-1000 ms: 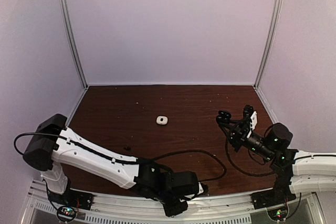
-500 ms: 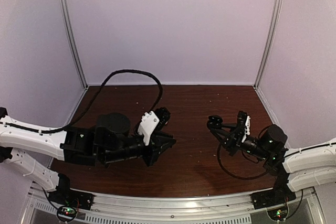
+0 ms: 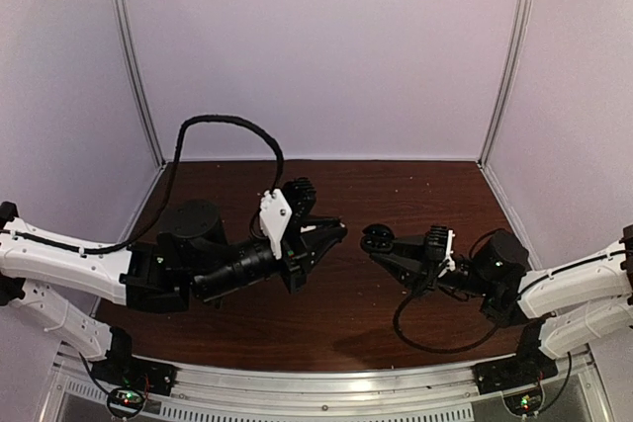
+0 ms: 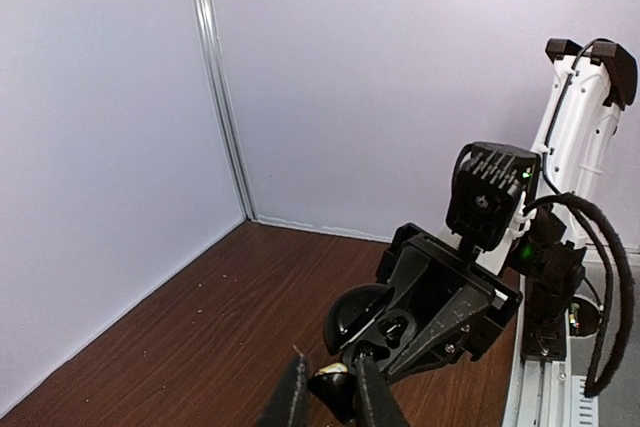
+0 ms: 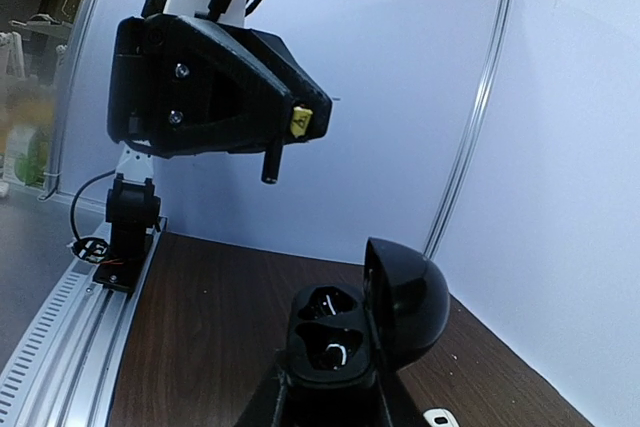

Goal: Insert the wireless bluetooth earbuds into the charging case
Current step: Insert the right earbud into the right side groove of the charging case.

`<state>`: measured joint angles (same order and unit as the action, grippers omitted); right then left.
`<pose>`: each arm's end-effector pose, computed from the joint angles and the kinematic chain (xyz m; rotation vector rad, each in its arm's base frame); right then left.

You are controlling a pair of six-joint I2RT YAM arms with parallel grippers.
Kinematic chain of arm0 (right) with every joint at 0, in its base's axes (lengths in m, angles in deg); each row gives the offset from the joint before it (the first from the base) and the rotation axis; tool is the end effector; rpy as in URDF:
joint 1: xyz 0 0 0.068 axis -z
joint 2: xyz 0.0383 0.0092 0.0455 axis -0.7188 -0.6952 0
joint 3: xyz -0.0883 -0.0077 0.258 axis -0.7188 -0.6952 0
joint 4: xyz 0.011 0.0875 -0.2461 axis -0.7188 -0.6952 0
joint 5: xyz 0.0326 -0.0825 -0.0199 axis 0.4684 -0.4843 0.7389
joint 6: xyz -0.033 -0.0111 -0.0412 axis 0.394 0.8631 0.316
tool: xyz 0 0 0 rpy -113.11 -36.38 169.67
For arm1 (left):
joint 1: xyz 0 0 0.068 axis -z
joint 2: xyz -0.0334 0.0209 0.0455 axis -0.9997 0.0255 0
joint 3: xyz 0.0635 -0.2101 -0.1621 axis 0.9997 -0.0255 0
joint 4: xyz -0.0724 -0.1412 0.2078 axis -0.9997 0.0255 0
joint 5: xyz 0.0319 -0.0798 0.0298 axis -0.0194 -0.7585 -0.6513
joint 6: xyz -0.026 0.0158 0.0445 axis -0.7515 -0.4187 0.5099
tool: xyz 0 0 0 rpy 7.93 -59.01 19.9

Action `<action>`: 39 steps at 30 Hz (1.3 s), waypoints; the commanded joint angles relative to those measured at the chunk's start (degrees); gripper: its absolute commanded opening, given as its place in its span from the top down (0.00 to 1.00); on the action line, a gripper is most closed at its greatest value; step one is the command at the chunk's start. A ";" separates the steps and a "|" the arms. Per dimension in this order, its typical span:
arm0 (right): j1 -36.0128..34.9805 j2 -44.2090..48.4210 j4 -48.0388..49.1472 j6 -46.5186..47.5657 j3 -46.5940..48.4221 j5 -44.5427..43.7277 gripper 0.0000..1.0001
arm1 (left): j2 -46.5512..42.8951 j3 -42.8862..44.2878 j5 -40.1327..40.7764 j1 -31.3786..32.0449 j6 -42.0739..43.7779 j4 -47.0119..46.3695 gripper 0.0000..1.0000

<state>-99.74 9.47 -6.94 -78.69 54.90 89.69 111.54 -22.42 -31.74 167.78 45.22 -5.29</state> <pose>0.1181 0.1891 0.2300 -1.0775 0.8953 0.9384 0.0662 -0.2957 0.3293 0.8313 1.3739 -0.8800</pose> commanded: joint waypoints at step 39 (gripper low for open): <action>-5.18 -6.31 6.50 -9.11 3.72 -2.01 1.00 | 8.66 1.76 -0.90 0.21 9.55 -7.91 0.84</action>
<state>-104.41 2.76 -2.48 -86.88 57.42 88.80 119.10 -22.13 -33.43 167.78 54.12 -11.83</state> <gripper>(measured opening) 0.215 0.166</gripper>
